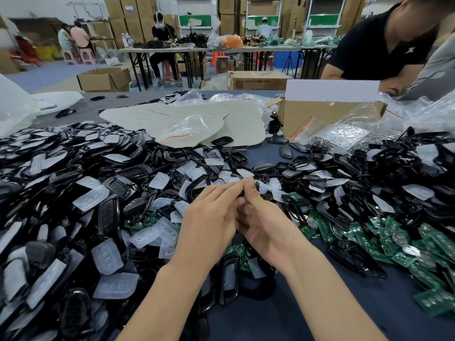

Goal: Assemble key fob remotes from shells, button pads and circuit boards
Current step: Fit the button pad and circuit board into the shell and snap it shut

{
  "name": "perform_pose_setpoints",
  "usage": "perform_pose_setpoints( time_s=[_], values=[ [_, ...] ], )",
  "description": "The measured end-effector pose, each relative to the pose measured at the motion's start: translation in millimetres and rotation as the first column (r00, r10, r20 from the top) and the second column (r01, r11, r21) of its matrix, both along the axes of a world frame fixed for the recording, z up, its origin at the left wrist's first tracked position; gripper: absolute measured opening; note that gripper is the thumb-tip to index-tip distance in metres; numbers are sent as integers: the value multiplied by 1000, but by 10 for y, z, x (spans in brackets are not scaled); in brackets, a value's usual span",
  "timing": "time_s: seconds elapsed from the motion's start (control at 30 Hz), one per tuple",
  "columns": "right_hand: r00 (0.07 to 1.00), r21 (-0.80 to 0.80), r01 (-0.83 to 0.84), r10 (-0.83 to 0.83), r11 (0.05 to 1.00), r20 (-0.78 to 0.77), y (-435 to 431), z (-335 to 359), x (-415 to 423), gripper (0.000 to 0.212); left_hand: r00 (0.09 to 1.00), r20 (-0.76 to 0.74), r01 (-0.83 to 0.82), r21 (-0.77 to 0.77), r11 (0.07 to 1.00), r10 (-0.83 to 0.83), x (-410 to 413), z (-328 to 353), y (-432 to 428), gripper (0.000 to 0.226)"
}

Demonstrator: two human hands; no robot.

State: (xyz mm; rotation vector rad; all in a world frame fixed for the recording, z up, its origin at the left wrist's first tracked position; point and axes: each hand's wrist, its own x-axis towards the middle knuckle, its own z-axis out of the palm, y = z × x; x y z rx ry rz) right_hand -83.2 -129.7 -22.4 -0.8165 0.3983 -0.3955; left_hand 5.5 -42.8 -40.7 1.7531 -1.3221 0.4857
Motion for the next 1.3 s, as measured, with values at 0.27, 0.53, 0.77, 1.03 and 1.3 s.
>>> perform_pose_setpoints(
  time_s=[0.27,0.53,0.77,1.03,1.3],
  values=[
    [1000,46,-3,2,999,25,14,9,11,42,997,-83,-16,-71,997,10,34,31,15,59],
    [994,-40,105,-103,994,47,13,-24,39,32,994,-111,-28,-52,998,22,1,45,30,57],
    [981,-126,195,-191,973,41,-4,-48,48,33,980,-199,18,30,999,-12,-6,26,-9,41],
    [963,-662,225,-267,715,38,-12,-81,1,9,967,-254,58,233,971,3,50,-19,14,52],
    [925,-683,315,-373,659,67,129,-105,50,11,978,-193,-49,179,983,84,-3,23,6,52]
  ],
)
